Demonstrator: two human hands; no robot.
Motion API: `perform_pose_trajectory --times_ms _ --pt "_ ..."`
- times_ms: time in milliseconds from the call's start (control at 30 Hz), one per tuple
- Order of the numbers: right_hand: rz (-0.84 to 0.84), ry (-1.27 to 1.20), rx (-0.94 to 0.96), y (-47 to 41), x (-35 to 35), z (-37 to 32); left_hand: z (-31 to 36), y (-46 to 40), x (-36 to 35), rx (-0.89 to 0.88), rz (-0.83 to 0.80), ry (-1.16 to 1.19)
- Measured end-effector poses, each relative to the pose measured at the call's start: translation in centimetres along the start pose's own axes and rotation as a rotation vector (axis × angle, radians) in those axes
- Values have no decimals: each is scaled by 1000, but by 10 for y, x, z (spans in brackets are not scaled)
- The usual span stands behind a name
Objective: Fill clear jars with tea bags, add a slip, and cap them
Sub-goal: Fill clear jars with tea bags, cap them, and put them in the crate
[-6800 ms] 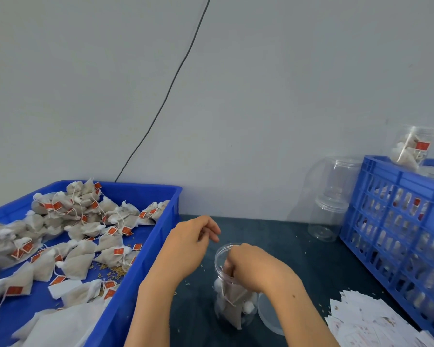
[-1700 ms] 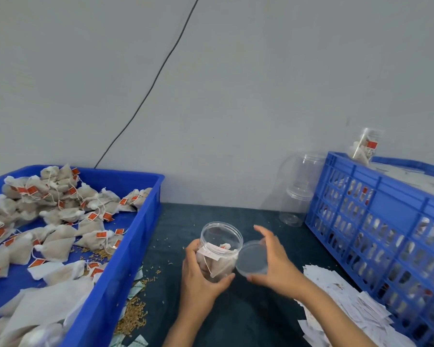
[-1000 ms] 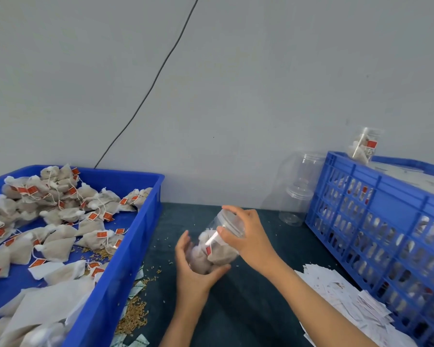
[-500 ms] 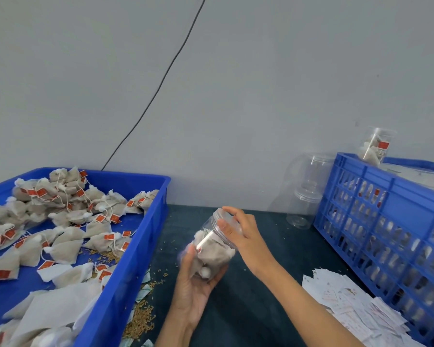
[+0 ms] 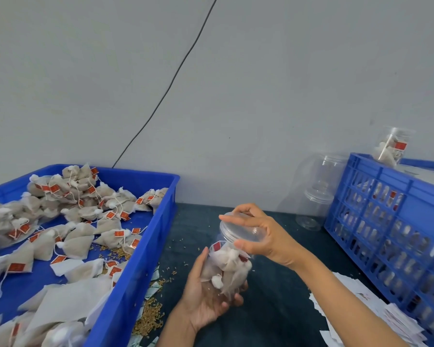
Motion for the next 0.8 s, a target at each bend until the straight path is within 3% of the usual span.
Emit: perform_pose_trajectory --times_ms 167,333,567,667,800 --pt "-16 26 -41 -3 -1 1 -6 -1 -4 41 -49 74" --pt "22 -33 -18 -1 -5 -10 9 1 3 -106 2 63" --pt "-179 8 19 2 -18 -34 -5 7 -12 28 -133 117" --pt "-136 -11 3 3 -16 -31 -6 8 -17 41 -147 180" --pt "7 -28 -62 5 -8 -16 0 1 -1 -53 -11 113"
Point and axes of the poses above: each hand's wrist, its own y-axis away from the middle knuckle, its own x-axis out of the back of the hand, z = x × y, the point moved 10 cm from there along -y, towards the middle knuckle
